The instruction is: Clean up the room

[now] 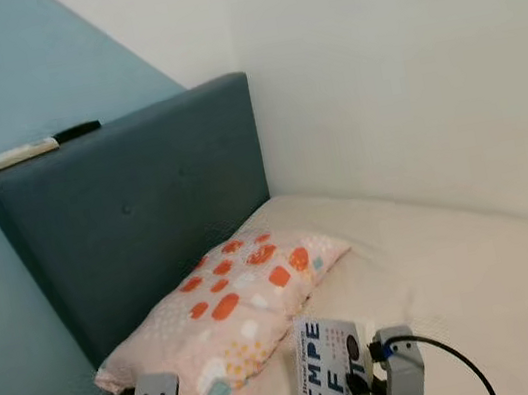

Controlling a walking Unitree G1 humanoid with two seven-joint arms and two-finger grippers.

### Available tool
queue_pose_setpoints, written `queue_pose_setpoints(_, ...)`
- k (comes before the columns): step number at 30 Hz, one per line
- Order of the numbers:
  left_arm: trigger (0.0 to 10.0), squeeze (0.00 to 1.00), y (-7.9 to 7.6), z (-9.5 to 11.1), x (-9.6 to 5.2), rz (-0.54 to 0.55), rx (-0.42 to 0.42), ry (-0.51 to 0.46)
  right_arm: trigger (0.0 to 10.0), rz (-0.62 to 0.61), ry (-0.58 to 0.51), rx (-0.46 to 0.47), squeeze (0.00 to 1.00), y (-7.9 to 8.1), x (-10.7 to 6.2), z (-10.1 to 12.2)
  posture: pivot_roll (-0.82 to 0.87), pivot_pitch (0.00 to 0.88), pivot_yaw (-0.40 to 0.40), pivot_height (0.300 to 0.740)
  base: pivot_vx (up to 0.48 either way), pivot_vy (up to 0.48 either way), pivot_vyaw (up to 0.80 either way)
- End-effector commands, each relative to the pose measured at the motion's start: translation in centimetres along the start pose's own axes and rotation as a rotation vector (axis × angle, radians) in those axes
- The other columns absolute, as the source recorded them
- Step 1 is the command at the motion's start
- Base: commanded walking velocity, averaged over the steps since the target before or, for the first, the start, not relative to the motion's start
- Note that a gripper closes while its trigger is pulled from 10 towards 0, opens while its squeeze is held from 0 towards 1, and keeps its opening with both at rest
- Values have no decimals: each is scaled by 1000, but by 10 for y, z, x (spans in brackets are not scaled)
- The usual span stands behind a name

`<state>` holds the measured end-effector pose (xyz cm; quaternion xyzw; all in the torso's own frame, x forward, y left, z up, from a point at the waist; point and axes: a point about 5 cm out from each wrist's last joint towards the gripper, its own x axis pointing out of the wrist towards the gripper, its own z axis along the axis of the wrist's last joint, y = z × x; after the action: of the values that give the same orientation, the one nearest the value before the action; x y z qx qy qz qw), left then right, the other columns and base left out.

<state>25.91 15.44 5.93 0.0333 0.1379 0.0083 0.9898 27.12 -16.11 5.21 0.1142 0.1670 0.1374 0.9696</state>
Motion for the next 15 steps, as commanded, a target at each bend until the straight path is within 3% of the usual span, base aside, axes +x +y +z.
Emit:
queue_pose_setpoints(1, 10000, 0, 0, -5, -1, -4, 6, 23, 10000, 7, -11, 18, 0, 0, -1, 2, -63, 123, 7, 631, 0, 0, 0)
queue_pose_setpoints(15, 10000, 0, 2, -4, -2, -54, 27, 42, 10000, -12, -24, 51, 0, -2, -4, 1, -48, 143, 21, 631, 0, 0, 0)
